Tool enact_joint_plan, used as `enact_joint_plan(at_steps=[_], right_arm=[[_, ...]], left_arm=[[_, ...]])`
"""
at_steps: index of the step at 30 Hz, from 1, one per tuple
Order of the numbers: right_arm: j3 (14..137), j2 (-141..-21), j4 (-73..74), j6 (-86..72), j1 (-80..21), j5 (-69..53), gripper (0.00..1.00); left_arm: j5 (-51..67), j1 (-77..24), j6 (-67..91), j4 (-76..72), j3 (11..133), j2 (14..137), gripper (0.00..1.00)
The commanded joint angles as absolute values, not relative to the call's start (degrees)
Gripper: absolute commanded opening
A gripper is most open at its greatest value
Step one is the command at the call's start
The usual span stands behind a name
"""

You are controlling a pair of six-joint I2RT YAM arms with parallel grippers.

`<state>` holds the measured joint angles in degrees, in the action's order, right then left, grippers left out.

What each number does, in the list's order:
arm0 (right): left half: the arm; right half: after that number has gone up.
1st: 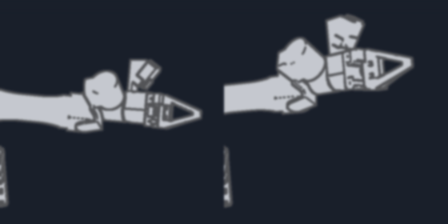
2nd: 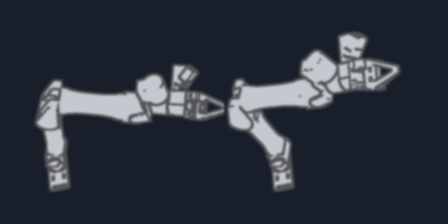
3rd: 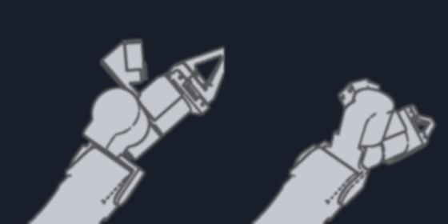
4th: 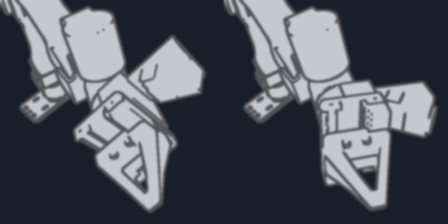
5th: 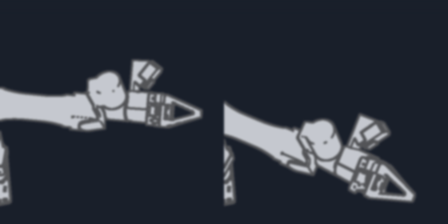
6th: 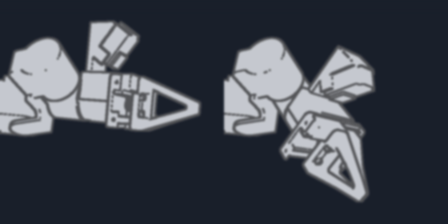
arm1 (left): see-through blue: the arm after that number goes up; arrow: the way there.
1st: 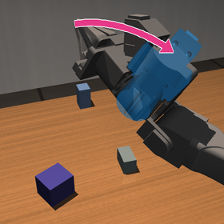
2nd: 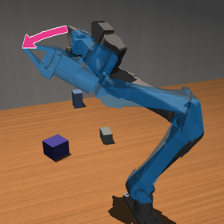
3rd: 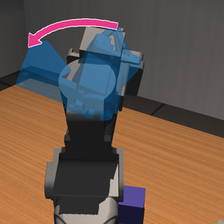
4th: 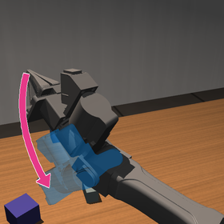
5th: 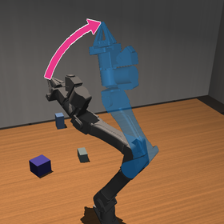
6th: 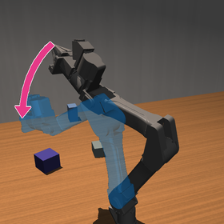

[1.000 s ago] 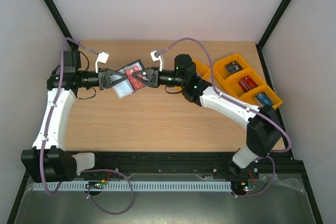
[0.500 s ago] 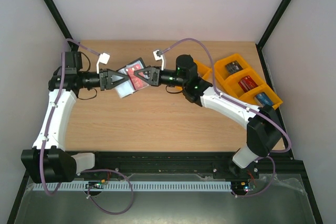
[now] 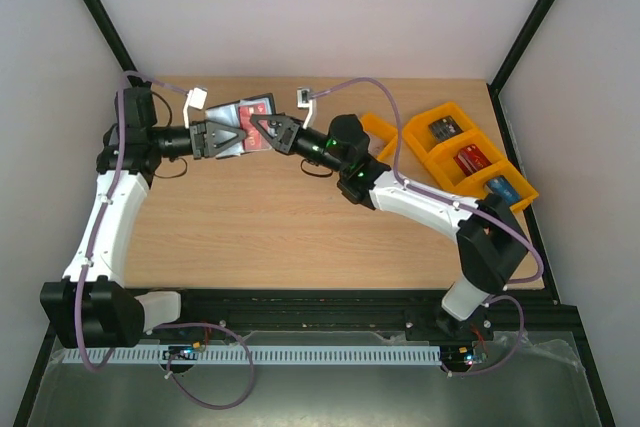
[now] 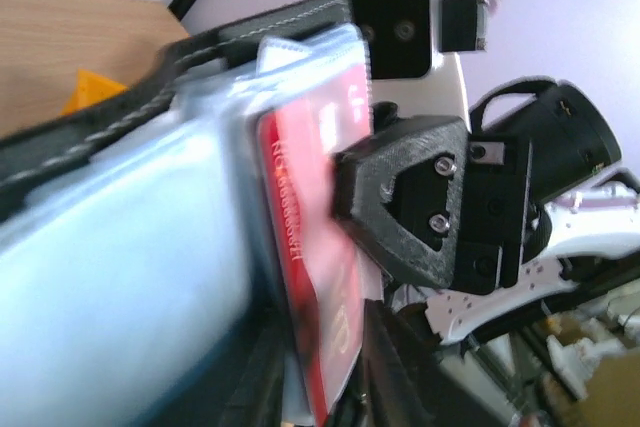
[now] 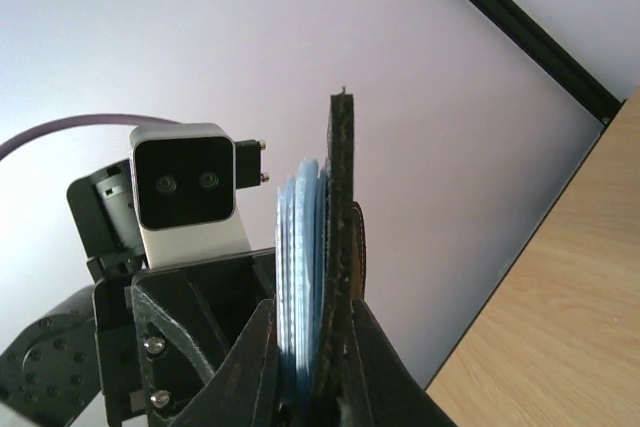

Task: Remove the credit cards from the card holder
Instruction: Remove the credit card from the card holder.

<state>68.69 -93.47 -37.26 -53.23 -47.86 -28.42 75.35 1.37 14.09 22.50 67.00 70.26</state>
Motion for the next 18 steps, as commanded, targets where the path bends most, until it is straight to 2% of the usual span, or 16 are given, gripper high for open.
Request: enact_joint_plan(at_steps=[1, 2, 3, 8, 9, 12, 13, 18], right_arm=[[69.9, -97.0, -47.0, -57.3, -52.4, -30.0, 0.02], [69.9, -97.2, -47.5, -57.6, -52.3, -30.2, 0.02], [69.8, -97.2, -47.7, -57.6, -52.3, -30.5, 0.02], [68.7, -94.8, -45.0, -55.0, -51.9, -30.7, 0.02], [68.5, -94.3, -43.7, -54.3, -51.6, -30.8, 0.05], [66.5, -92.3, -42.4, -53.1, -50.3, -30.8, 0.27], [65.5, -91.8, -42.4, -53.3, -49.8, -30.8, 0.30], [62.1, -89.5, -43.9, -54.7, -47.3, -31.6, 0.33]], left_arm=[[79.9, -2.3, 19.4, 17.4, 67.0, 70.6, 0.16], [80.2, -2.3, 19.9, 17.1, 67.0, 70.6, 0.06], [81.2, -2.2, 20.3, 16.9, 67.0, 70.6, 0.03], [84.1, 0.0, 17.8, 20.0, 67.2, 70.1, 0.02], [84.0, 0.8, 16.8, 21.3, 67.3, 70.1, 0.02], [83.4, 3.3, 12.6, 24.7, 67.4, 70.5, 0.02], [83.0, 3.9, 11.1, 26.1, 67.4, 70.6, 0.02], [80.8, 5.2, 7.9, 28.5, 67.0, 71.3, 0.02]])
